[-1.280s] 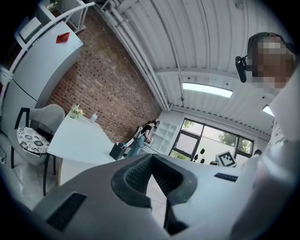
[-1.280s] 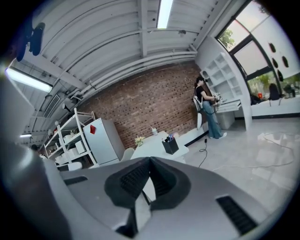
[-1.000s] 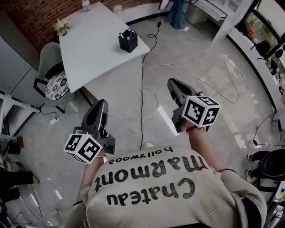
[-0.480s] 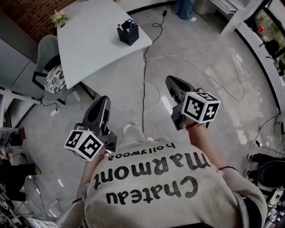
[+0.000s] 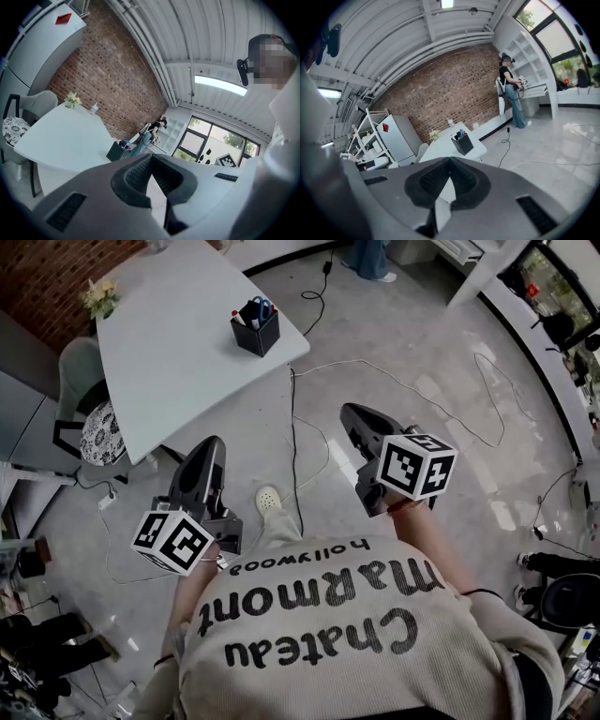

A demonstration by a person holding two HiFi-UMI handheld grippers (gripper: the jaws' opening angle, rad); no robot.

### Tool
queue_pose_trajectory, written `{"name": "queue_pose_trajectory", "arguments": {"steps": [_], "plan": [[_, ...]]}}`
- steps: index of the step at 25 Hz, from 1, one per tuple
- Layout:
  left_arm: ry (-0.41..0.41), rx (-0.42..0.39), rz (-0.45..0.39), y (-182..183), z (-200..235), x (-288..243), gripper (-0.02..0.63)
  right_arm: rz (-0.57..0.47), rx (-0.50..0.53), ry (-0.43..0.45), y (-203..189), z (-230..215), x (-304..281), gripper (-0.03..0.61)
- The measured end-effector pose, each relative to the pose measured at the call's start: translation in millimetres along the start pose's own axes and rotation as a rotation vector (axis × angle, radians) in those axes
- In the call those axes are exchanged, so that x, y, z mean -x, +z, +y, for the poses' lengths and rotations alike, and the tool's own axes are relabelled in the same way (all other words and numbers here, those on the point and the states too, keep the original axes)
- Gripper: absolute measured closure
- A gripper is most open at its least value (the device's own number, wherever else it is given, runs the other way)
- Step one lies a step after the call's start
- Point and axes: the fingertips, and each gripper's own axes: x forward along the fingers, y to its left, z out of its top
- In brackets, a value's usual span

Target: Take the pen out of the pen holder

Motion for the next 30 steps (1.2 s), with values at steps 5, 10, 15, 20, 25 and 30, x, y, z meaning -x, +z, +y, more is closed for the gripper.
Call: {"name": "queue_pose_trajectory", "arguments": {"steps": [5,10,15,20,25,30], "plan": [[-0.024,0.002,-0.002,29,30,-35,0.612,-0.009,0.009,-0.008,27,3,-41,0.575],[-0.043,0.000,-0.002,58,63,-66,0.612,-0.041,0.006,-0.010,55,6,-83,0.575],[-0.056,-0.012,-0.019,94,95,-86,0.612,-0.068,0.014,-0.032,82,10,-120,0.575],[-0.050,-0.019,-0.033,120,136,-99,0.612,-0.116,0.004,-0.074,100,7,-161,0.575],[-0.020,-0.016,-0.046,129,165,-102,0.612,-0.075,-0.030,-0.107,85,-4,-196,0.574],[0.038,0.042,-0.049,120,189,-98,0.612,-0.020,-0.031,-0.088,75,-9,-222,0.516]]}}
